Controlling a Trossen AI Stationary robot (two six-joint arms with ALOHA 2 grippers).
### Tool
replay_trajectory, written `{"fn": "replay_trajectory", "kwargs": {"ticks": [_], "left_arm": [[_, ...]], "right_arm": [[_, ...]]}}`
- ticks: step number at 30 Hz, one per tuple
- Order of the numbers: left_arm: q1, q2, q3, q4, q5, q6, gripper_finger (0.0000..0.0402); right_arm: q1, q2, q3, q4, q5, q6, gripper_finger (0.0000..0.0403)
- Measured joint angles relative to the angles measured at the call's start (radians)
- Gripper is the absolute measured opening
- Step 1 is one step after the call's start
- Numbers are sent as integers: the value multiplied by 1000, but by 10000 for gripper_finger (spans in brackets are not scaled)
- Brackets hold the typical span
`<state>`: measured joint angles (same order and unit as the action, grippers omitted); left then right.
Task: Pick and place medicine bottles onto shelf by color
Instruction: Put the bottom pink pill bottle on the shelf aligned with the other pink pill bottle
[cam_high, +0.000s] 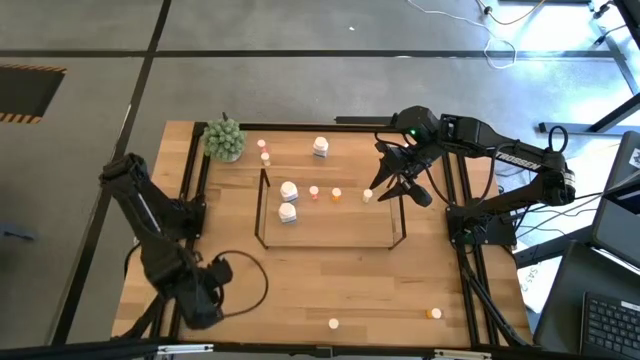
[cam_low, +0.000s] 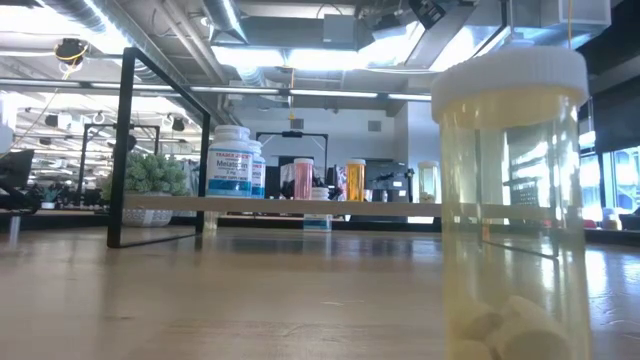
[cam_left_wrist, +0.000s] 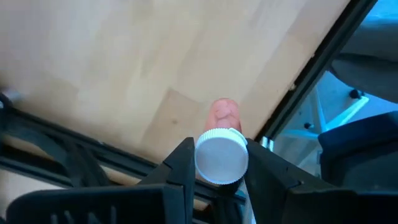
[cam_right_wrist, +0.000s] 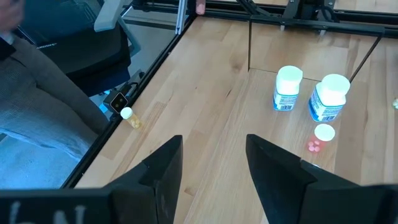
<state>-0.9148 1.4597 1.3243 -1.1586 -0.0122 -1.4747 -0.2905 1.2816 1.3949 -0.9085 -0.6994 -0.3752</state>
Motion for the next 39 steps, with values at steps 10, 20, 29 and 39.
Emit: {"fn": "replay_trajectory", "kwargs": {"ticks": [10,20,29,39], "left_arm": [[212,-118,0,-45,-31,341,93],[465,-129,220,-53,-165,742,93],[691,-25,470,-57,-204,1063,93],[872,181,622,-78,-30,1268,93]], "right_arm": [[0,0,0,0,0,0,179],[0,0,0,0,0,0,179],[0,0,0,0,0,0,179],[-11,0,0,1,0,12,179]]}}
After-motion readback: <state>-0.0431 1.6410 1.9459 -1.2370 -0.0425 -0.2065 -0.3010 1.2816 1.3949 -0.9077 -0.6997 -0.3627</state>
